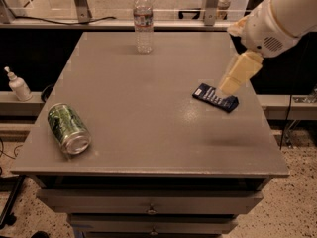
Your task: Move water bottle near green can
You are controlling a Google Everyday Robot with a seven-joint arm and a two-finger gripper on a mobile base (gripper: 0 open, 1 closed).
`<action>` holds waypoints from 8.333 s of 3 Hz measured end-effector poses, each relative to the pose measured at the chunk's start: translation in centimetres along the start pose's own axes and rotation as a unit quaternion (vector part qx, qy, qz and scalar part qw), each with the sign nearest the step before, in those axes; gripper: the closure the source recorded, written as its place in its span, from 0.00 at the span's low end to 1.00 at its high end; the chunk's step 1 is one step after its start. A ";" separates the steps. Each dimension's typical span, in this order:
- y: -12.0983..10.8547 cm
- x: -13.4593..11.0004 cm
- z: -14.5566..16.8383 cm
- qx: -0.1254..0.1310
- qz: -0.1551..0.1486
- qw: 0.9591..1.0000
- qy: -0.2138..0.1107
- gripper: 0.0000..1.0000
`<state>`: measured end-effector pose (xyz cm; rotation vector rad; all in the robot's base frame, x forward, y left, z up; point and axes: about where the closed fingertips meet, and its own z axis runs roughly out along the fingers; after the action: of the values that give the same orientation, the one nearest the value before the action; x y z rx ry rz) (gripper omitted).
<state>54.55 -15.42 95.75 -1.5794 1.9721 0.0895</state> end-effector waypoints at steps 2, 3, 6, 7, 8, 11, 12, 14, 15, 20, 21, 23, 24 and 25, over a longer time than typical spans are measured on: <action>-8.6 -7.3 8.2 0.040 0.058 0.991 -0.116 0.00; -8.6 -7.3 8.2 0.040 0.058 0.991 -0.117 0.00; -11.8 -12.9 16.3 0.017 0.129 0.958 -0.255 0.00; -13.0 -15.0 19.0 0.007 0.139 0.944 -0.298 0.00; -14.6 -16.7 21.1 0.011 0.138 0.934 -0.329 0.00; -19.7 -18.8 26.9 0.069 0.139 0.923 -0.353 0.18; -19.9 -18.6 26.9 0.071 0.148 0.921 -0.352 0.42; -17.1 -17.3 21.7 0.039 0.173 0.910 -0.374 0.88; -12.9 -16.2 18.3 -0.007 0.160 0.908 -0.387 1.00; 5.3 -15.4 12.9 -0.134 0.062 0.903 -0.403 1.00; 10.4 -16.1 13.6 -0.145 0.052 0.895 -0.419 1.00; 15.2 -18.1 14.6 -0.161 0.048 0.878 -0.449 1.00; 15.2 -18.1 14.6 -0.161 0.048 0.878 -0.449 1.00; 15.2 -18.1 14.6 -0.161 0.048 0.878 -0.449 1.00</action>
Offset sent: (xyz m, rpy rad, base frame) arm 0.1908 0.1105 0.0022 0.4437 -0.1226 -0.1422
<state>48.68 10.59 88.03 -1.2585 1.3056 1.0410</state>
